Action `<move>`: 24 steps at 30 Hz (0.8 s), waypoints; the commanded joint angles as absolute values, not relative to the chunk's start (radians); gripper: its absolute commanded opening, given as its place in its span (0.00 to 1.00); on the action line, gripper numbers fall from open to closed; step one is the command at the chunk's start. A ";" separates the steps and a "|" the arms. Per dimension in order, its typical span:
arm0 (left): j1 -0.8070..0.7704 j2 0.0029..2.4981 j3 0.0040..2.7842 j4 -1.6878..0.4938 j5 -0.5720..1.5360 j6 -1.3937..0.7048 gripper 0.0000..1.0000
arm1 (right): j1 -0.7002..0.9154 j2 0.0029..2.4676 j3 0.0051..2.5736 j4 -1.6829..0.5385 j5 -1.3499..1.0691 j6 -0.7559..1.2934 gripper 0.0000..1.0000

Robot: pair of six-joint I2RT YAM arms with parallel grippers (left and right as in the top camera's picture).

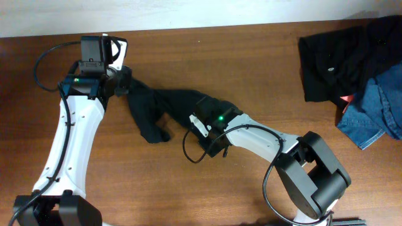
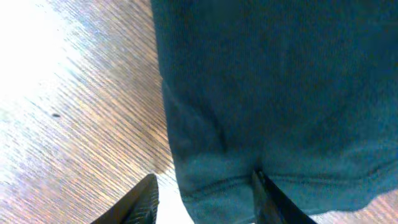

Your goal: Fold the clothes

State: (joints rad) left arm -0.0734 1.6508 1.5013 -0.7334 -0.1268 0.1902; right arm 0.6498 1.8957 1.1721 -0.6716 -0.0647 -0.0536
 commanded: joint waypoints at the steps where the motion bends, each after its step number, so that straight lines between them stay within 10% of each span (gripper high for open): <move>1: -0.076 1.633 1.524 -0.734 -0.115 0.196 0.09 | 0.655 1.916 1.161 -0.665 -0.086 -0.074 0.43; 20: -0.051 1.806 1.523 -0.753 -0.096 0.009 0.10 | 0.654 1.922 1.161 -0.672 -0.083 -0.074 0.55; 24: -0.045 1.881 1.523 -0.749 -0.089 0.005 0.45 | 0.654 1.922 1.161 -0.672 -0.082 -0.074 0.55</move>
